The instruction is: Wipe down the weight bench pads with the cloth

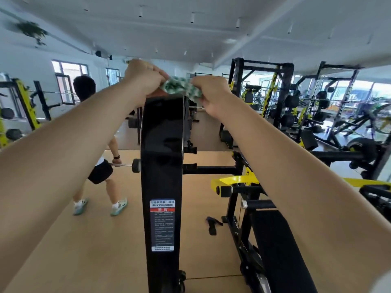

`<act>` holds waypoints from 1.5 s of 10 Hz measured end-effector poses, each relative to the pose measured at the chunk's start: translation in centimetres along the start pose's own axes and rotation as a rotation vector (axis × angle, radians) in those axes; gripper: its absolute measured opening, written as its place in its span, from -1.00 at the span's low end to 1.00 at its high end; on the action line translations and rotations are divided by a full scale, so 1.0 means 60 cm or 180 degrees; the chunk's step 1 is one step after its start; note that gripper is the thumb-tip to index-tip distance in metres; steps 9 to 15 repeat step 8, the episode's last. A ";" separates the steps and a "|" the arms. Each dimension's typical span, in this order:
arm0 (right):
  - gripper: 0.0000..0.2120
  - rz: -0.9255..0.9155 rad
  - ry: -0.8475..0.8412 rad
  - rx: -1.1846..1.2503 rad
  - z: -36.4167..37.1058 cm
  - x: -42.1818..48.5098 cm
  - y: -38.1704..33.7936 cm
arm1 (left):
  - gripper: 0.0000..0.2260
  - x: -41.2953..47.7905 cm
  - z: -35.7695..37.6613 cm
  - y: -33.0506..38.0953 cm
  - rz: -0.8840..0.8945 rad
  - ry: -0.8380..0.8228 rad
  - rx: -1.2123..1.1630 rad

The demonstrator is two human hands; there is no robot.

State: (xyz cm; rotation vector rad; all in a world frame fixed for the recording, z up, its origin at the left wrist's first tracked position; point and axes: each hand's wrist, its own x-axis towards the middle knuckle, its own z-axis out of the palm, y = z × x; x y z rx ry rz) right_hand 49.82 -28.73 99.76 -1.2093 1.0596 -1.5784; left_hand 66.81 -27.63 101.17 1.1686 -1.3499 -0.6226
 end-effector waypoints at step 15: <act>-0.82 -0.1074 0.0166 -0.1505 0.037 0.053 0.047 | -0.79 0.113 -0.006 -0.048 0.0165 -0.0456 0.1038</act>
